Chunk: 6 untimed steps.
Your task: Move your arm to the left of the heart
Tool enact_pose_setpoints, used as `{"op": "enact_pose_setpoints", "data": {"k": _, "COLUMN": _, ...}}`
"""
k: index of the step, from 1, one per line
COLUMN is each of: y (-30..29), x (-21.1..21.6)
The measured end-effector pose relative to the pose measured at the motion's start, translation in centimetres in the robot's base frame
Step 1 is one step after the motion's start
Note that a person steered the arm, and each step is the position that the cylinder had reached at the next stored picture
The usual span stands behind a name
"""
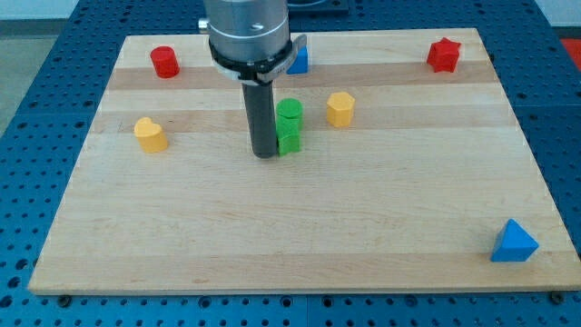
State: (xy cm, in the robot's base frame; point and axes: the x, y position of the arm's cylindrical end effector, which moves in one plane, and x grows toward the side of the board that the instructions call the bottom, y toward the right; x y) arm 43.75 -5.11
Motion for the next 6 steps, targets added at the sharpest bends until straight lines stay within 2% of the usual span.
{"op": "enact_pose_setpoints", "data": {"k": 1, "y": -0.1, "x": 0.2}}
{"op": "enact_pose_setpoints", "data": {"k": 2, "y": -2.8, "x": 1.3}}
{"op": "enact_pose_setpoints", "data": {"k": 4, "y": -12.8, "x": 1.6}}
{"op": "enact_pose_setpoints", "data": {"k": 6, "y": -20.4, "x": 4.1}}
